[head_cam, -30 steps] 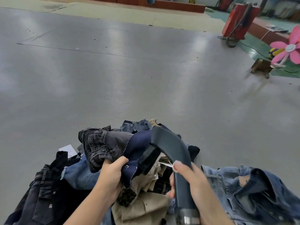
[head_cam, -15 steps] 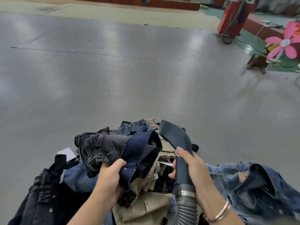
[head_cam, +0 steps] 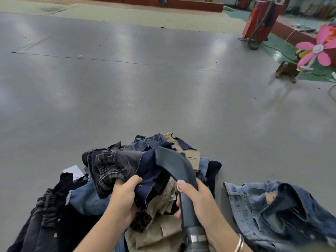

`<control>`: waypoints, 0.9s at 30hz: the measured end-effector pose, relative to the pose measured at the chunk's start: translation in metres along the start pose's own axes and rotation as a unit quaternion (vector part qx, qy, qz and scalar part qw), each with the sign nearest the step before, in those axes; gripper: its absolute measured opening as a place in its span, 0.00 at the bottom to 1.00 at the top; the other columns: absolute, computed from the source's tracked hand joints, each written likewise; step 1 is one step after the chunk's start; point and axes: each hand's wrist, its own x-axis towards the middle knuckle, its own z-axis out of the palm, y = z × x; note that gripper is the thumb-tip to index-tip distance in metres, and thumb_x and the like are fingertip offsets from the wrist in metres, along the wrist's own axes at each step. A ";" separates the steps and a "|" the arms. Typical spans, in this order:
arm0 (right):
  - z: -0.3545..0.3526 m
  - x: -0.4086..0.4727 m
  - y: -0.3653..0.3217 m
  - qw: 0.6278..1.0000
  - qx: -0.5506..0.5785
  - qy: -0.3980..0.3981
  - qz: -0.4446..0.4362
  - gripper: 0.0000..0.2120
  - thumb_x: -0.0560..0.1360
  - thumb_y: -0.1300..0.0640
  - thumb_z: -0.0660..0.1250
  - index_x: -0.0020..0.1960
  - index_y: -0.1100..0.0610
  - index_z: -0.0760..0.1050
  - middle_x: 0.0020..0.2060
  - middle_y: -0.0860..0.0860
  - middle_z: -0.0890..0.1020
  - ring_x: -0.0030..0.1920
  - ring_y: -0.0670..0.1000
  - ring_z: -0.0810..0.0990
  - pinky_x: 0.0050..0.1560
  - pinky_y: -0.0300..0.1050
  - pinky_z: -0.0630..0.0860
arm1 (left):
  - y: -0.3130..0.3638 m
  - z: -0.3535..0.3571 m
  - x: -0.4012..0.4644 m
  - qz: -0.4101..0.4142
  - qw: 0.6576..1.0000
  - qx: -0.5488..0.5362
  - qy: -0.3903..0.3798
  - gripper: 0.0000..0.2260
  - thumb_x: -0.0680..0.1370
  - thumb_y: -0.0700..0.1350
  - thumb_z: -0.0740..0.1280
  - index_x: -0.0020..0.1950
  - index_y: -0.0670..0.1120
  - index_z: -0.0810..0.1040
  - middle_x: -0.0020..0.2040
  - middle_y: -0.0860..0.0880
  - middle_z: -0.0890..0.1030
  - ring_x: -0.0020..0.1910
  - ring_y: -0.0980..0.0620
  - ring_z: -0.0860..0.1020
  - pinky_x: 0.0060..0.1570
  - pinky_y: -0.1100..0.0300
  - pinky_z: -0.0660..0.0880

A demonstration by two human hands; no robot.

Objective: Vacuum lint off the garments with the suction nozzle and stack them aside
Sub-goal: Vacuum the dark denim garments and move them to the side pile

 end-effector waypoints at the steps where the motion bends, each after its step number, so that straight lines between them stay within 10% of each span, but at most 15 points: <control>1: -0.001 0.004 -0.002 1.000 0.007 0.009 -0.001 0.10 0.74 0.54 0.69 0.51 0.59 0.73 0.27 0.54 0.77 0.25 0.54 0.76 0.29 0.46 0.77 | -0.001 0.000 0.000 0.001 1.000 0.004 0.004 0.07 0.75 0.30 0.62 0.51 0.39 0.74 0.33 0.47 0.83 0.31 0.51 0.82 0.29 0.59 0.75; 9: -0.035 0.021 -0.016 0.992 0.070 0.104 -0.006 0.10 0.74 0.55 0.68 0.46 0.62 0.72 0.27 0.55 0.76 0.23 0.55 0.74 0.28 0.46 0.77 | 0.005 -0.008 -0.004 0.019 1.000 0.023 -0.007 0.12 0.75 0.29 0.60 0.57 0.36 0.73 0.36 0.44 0.84 0.32 0.48 0.82 0.29 0.59 0.77; 18: -0.010 -0.020 -0.004 0.999 0.001 -0.034 0.024 0.13 0.71 0.54 0.70 0.49 0.63 0.73 0.28 0.58 0.76 0.23 0.56 0.74 0.26 0.45 0.75 | -0.001 -0.013 0.013 0.062 0.988 0.130 0.052 0.07 0.74 0.32 0.64 0.51 0.39 0.74 0.41 0.43 0.81 0.38 0.48 0.78 0.36 0.57 0.73; 27: -0.014 0.018 -0.005 0.998 0.056 0.029 0.023 0.09 0.74 0.56 0.69 0.43 0.62 0.73 0.28 0.59 0.76 0.23 0.57 0.74 0.28 0.47 0.77 | -0.004 -0.012 0.006 0.042 0.988 0.146 -0.002 0.12 0.66 0.37 0.68 0.49 0.41 0.77 0.38 0.47 0.85 0.40 0.47 0.82 0.40 0.55 0.76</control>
